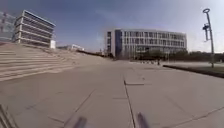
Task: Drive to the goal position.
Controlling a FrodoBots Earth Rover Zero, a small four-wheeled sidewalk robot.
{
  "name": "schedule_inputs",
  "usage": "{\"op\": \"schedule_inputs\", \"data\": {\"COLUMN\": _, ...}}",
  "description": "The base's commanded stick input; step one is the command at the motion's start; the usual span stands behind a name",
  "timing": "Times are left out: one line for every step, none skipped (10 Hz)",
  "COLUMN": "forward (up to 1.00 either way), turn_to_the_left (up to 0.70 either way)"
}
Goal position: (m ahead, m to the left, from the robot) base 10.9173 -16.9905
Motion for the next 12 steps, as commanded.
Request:
{"op": "schedule_inputs", "data": {"forward": 0.70, "turn_to_the_left": 0.00}}
{"op": "schedule_inputs", "data": {"forward": 0.70, "turn_to_the_left": 0.00}}
{"op": "schedule_inputs", "data": {"forward": 0.70, "turn_to_the_left": 0.00}}
{"op": "schedule_inputs", "data": {"forward": 0.70, "turn_to_the_left": 0.00}}
{"op": "schedule_inputs", "data": {"forward": 0.70, "turn_to_the_left": 0.00}}
{"op": "schedule_inputs", "data": {"forward": 0.70, "turn_to_the_left": 0.00}}
{"op": "schedule_inputs", "data": {"forward": 0.70, "turn_to_the_left": 0.00}}
{"op": "schedule_inputs", "data": {"forward": 0.70, "turn_to_the_left": 0.00}}
{"op": "schedule_inputs", "data": {"forward": 0.70, "turn_to_the_left": 0.00}}
{"op": "schedule_inputs", "data": {"forward": 0.70, "turn_to_the_left": 0.00}}
{"op": "schedule_inputs", "data": {"forward": 0.70, "turn_to_the_left": 0.00}}
{"op": "schedule_inputs", "data": {"forward": 0.70, "turn_to_the_left": 0.00}}
